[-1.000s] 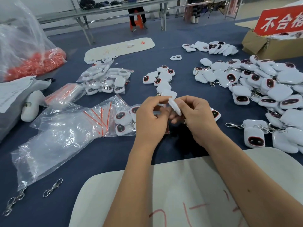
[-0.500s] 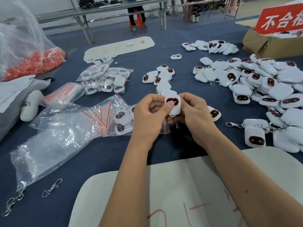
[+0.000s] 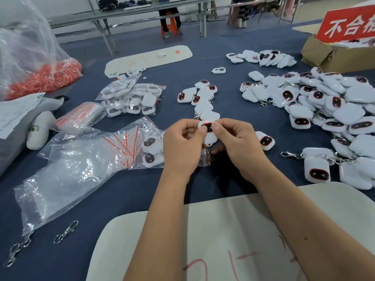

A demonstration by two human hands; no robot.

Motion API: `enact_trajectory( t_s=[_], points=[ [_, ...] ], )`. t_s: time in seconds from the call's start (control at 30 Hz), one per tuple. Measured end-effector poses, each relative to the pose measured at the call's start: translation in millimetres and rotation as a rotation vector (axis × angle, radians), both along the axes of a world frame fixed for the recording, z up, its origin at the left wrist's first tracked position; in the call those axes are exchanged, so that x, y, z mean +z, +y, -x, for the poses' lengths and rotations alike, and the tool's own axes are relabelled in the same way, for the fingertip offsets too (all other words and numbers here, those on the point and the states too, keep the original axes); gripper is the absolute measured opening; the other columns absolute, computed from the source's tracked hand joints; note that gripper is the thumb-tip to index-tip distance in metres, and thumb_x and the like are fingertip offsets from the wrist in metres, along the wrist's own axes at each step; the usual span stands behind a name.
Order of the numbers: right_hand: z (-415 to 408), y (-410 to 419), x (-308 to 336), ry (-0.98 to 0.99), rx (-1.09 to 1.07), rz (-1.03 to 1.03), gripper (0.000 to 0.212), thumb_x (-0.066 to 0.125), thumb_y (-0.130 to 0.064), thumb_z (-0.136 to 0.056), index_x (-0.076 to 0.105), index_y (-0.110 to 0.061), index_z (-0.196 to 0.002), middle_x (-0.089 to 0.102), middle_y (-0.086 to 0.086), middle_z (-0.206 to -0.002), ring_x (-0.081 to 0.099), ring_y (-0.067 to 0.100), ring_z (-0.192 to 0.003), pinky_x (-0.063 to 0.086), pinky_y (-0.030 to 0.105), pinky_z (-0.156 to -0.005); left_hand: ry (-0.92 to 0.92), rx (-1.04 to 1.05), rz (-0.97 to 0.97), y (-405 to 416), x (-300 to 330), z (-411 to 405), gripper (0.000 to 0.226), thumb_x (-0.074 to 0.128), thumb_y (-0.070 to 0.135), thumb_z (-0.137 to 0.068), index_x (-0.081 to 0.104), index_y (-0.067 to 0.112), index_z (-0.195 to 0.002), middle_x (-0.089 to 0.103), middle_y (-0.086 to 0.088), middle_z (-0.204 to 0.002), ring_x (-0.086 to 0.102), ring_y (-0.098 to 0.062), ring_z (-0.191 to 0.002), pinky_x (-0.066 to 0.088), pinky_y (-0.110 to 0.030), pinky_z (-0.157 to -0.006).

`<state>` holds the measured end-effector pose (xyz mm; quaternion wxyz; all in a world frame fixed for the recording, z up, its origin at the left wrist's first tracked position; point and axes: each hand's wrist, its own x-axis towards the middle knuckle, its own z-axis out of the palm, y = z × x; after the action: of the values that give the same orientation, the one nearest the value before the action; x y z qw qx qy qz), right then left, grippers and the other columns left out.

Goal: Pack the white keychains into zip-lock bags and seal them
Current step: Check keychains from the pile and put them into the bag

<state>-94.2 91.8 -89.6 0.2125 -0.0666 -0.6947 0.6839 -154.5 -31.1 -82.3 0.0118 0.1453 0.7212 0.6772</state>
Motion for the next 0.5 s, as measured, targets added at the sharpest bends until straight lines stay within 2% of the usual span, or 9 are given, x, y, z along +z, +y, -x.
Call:
enact_trajectory(
  t_s=[0.1,0.2,0.33,0.43,0.5],
  points=[
    [-0.1,0.1,0.2,0.005,0.006,0.013,0.028,0.055,-0.016,-0.109,0.080,-0.018,-0.096,0.075,0.008,-0.085,0.070,0.017,-0.074,0.060,0.031,-0.064,-0.018,-0.014,-0.013,0.1,0.4,-0.5,0.006,0.072,0.009,-0.093,0.075,0.014,-0.092,0.077,-0.008,-0.087,0.074,-0.027,-0.084,0.062,-0.033,-0.071],
    [0.4,1.0,-0.4,-0.008,0.003,0.017,0.027,0.055,-0.016,-0.109,0.079,-0.015,-0.098,0.076,0.008,-0.085,0.070,0.019,-0.074,0.061,0.033,-0.065,0.002,-0.004,-0.002,0.3,0.5,-0.5,0.003,0.073,0.010,-0.093,0.075,0.011,-0.094,0.077,-0.007,-0.087,0.073,-0.028,-0.085,0.063,-0.039,-0.077],
    [1.2,1.4,-1.2,-0.009,-0.012,0.014,0.026,0.055,-0.016,-0.109,0.079,-0.014,-0.098,0.073,0.004,-0.081,0.067,0.015,-0.070,0.058,0.029,-0.062,0.002,0.004,-0.011,1.3,1.2,-2.8,0.004,0.072,0.008,-0.094,0.075,0.010,-0.096,0.076,-0.006,-0.087,0.070,-0.016,-0.078,0.061,-0.031,-0.073],
    [1.7,1.4,-2.2,-0.009,-0.019,-0.005,0.026,0.055,-0.016,-0.108,0.079,-0.016,-0.098,0.072,0.000,-0.079,0.066,0.012,-0.069,0.057,0.027,-0.062,0.011,0.015,-0.006,1.3,0.6,-2.4,0.005,0.072,0.008,-0.094,0.075,0.011,-0.095,0.076,-0.006,-0.087,0.071,-0.018,-0.078,0.062,-0.035,-0.076],
    [1.9,1.2,-1.9,-0.006,-0.025,0.005,0.024,0.056,-0.017,-0.108,0.079,-0.015,-0.100,0.072,0.001,-0.079,0.066,0.013,-0.067,0.058,0.028,-0.061,0.004,0.016,-0.021,1.6,1.1,-3.0,0.005,0.072,0.009,-0.094,0.076,0.010,-0.097,0.077,-0.006,-0.089,0.073,-0.019,-0.080,0.061,-0.031,-0.072]
  ],
)
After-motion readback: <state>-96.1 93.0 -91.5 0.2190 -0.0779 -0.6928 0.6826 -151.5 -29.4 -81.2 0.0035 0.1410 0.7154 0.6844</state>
